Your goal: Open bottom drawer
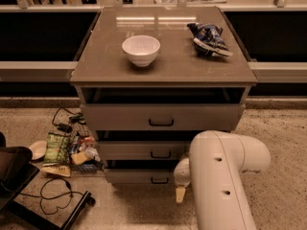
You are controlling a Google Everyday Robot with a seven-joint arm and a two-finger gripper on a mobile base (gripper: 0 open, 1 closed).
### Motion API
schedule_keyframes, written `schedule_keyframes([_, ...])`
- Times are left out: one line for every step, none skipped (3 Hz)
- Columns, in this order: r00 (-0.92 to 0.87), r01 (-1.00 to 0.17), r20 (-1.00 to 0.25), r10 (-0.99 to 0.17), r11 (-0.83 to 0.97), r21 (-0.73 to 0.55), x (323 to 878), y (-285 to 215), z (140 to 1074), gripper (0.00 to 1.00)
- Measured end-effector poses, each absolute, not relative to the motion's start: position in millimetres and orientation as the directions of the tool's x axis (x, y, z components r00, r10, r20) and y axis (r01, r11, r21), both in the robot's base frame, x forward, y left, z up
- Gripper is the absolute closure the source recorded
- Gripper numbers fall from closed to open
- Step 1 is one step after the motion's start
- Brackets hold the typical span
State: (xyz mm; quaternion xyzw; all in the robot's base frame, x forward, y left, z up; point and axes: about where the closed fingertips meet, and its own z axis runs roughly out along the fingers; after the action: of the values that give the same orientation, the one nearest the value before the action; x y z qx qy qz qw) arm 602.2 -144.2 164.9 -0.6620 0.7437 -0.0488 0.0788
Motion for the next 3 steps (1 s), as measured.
schedule_keyframes([-0.12,-0.977,-0.028,-0.992,0.123,-0.174,597,-143,156,0.25])
schedule_keyframes([-0.137,-0.977,0.019,-0.99,0.132,-0.167,586,-146,156,0.48])
schedule_keyframes([-0.158,-0.975,0.051,-0.986,0.148,-0.166,574,-150,162,0.71])
